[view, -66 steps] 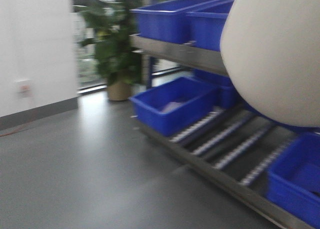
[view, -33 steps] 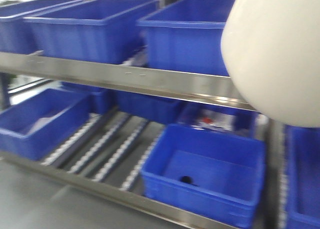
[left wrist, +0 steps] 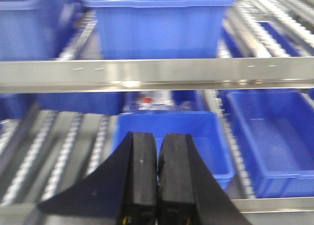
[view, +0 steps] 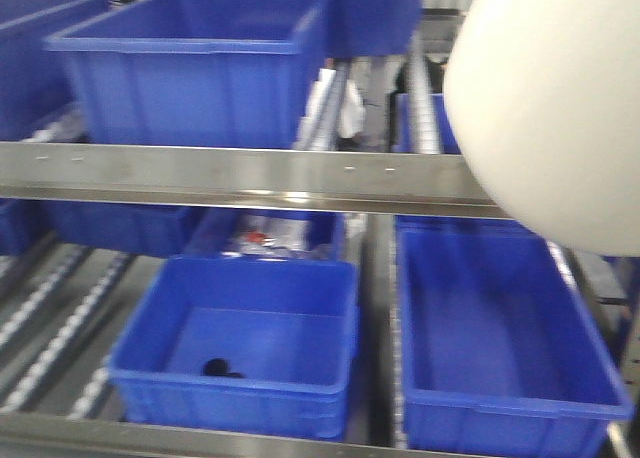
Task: Move white bin to right shelf second layer
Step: 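Turn and approach the shelf rack of blue bins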
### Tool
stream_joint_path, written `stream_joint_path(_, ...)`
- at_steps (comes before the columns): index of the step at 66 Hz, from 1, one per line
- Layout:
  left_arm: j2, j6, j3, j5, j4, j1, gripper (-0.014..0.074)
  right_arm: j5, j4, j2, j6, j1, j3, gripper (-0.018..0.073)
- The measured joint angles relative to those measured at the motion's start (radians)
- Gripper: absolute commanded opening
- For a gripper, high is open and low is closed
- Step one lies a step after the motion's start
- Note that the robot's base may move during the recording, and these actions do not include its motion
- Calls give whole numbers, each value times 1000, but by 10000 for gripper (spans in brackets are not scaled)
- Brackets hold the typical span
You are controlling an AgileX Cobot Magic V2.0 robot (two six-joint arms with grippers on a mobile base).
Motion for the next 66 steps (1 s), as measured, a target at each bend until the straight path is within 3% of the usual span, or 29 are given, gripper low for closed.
stream_joint_path(66, 0, 0, 0, 0, 0, 0, 85, 1, 0, 0, 0, 0, 0, 55)
